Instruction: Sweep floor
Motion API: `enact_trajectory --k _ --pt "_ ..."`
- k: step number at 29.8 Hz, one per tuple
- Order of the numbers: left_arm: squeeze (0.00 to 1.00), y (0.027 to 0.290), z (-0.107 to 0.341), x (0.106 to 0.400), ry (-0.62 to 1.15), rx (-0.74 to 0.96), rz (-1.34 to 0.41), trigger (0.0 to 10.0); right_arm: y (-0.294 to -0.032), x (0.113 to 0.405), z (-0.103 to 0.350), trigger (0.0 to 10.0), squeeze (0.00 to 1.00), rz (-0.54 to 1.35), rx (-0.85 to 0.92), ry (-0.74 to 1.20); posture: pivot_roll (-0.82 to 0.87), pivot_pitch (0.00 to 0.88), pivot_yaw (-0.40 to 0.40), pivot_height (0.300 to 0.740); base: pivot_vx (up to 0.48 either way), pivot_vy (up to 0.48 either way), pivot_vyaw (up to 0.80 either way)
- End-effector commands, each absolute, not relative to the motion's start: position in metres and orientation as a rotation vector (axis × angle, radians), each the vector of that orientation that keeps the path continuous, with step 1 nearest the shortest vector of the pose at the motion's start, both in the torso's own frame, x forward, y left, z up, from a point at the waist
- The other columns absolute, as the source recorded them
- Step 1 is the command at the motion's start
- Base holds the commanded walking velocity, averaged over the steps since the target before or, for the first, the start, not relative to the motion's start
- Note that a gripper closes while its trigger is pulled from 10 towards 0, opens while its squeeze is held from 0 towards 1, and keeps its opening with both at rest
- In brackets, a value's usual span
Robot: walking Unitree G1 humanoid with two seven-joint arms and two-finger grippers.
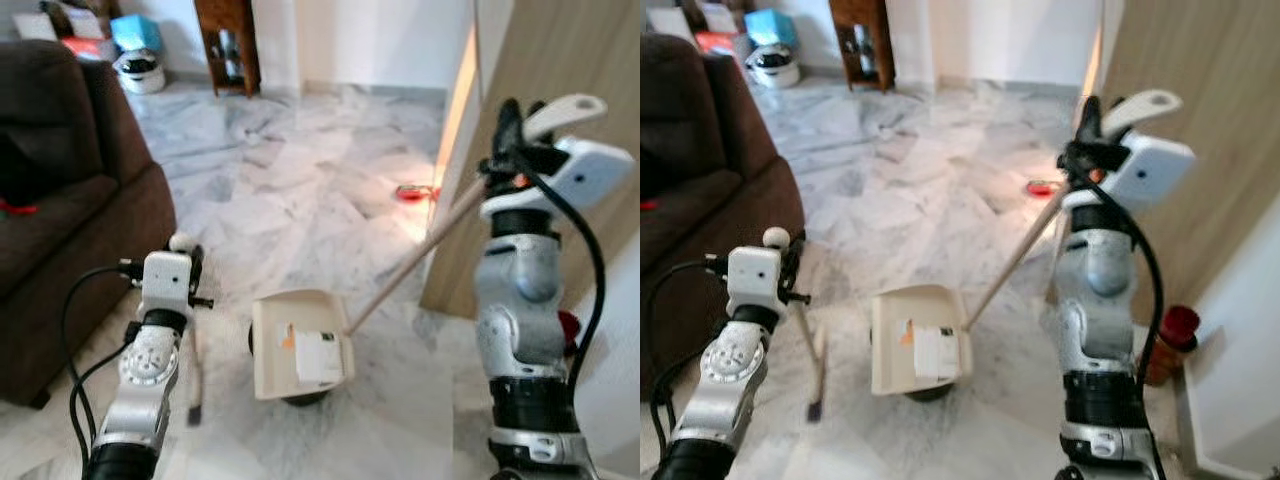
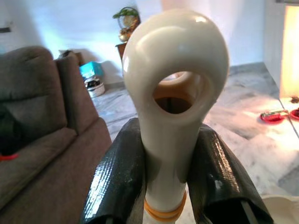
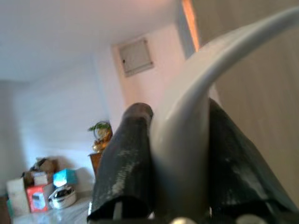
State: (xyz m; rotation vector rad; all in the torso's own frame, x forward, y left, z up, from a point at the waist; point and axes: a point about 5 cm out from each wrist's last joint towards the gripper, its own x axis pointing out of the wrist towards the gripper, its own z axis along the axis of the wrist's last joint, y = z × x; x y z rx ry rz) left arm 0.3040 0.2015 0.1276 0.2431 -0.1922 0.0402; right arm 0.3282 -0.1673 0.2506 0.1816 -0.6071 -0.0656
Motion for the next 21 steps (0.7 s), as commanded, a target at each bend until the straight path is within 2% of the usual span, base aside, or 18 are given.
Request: enact_trajectory --k 1,21 --pt "0.00 0.2048 0.1387 0.3053 -0.234 0.270 0.049 10.0 -0.1599 0.3242 0.2696 10.0 0.00 -0.035 0.193 -0.690 0.04 0.000 0.035 0.740 0.311 0.000 0.00" --pt "0.00 0.2007 0.1389 0.3075 -0.234 0.264 0.035 10.0 -0.1596 0.3249 0.2701 10.0 0.00 -0.033 0.195 -0.690 0.03 0.000 0.037 0.740 0.319 0.000 0.00"
